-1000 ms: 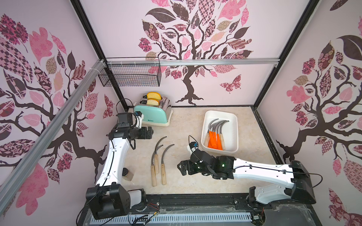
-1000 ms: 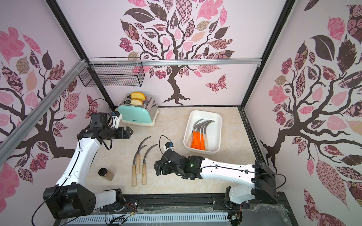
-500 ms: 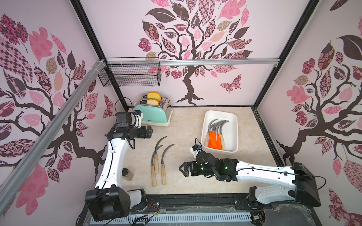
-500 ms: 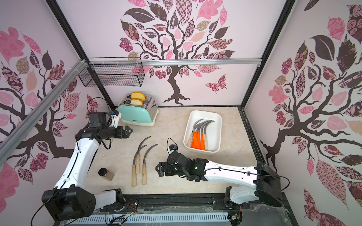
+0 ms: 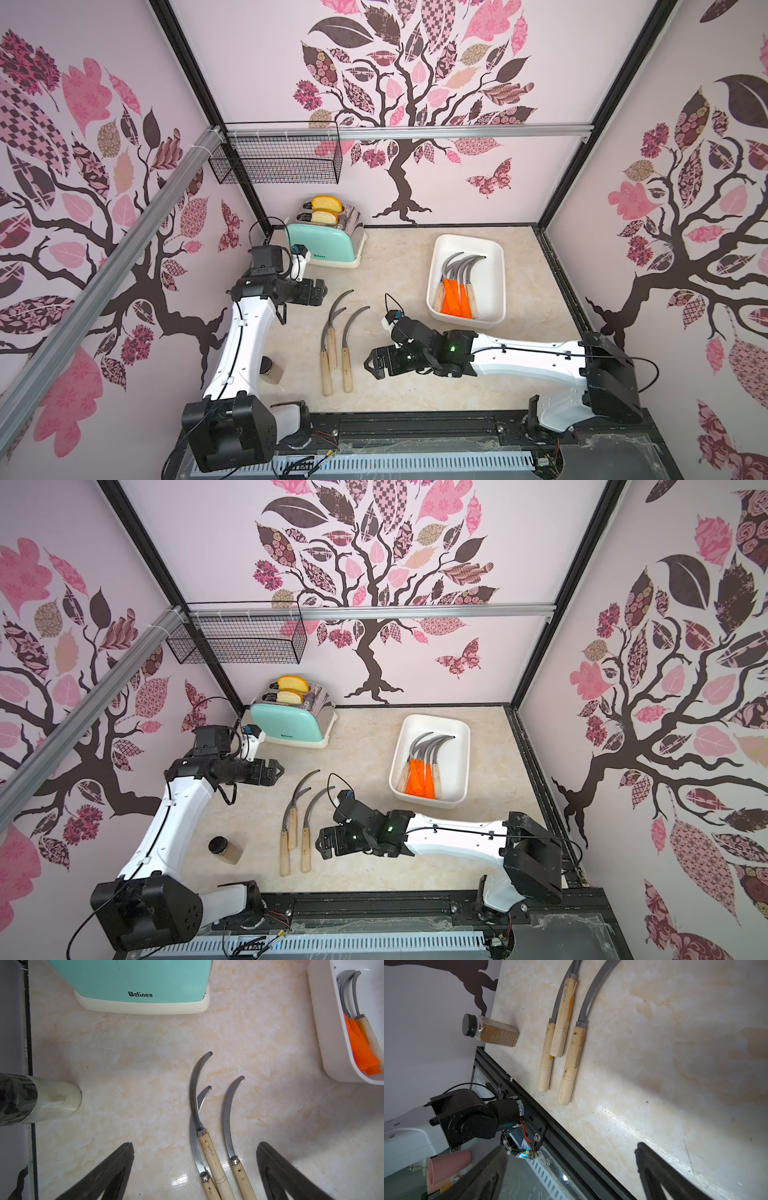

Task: Put small sickles into storage boxes
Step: Pick up the sickle at the center of the board.

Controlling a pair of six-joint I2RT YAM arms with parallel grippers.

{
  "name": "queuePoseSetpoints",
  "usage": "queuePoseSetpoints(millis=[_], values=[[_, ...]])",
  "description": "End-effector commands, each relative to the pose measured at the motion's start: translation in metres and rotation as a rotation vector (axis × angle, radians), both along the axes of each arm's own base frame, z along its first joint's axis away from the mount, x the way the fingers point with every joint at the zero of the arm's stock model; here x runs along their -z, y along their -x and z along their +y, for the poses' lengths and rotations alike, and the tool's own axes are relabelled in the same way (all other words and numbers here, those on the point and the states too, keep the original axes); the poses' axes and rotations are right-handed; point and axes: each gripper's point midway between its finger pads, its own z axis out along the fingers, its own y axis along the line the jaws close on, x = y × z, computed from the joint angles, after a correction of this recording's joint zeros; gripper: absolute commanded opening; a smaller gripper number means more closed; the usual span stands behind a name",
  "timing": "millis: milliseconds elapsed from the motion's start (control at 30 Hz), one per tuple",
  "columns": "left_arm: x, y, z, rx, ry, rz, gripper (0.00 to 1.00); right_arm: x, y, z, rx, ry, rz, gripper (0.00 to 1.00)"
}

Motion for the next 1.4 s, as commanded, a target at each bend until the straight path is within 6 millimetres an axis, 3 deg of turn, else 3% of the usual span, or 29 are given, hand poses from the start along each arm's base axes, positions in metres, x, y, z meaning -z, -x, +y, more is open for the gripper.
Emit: queuePoseSetpoints(millis=[0,233,367,433,667,933,1167,1367], values=[[0.0,0.004,-0.007,0.057,0.012,-0.009,0.97,-0.007,0.004,0.013,-0.05,-0.012,0.001,0.97],[0.003,0.002,-0.01,0.063,0.039,0.004,0.97,-0.009,0.002,0.024,-0.079,-0.004,-0.01,0.92],[0.004,-0.001,-0.011,0.059,0.05,0.008,0.97,-0.006,-0.001,0.031,-0.075,-0.013,0.001,0.96],[0.004,-0.001,-0.012,0.057,0.056,0.007,0.97,-0.005,-0.002,0.033,-0.067,-0.049,0.04,1.0],[0.001,-0.007,-0.013,0.043,0.079,-0.012,0.98,0.012,-0.002,0.028,-0.056,-0.151,0.19,1.0],[-0.003,-0.012,-0.01,0.024,0.072,-0.018,0.98,0.002,0.011,0.045,-0.161,-0.083,0.116,1.0],[-0.004,-0.013,-0.008,0.014,0.068,-0.019,0.98,0.002,0.003,0.045,-0.162,0.041,0.032,0.95],[-0.01,-0.017,-0.006,-0.027,0.086,-0.011,0.98,0.011,-0.021,0.033,-0.137,0.265,-0.072,0.85]])
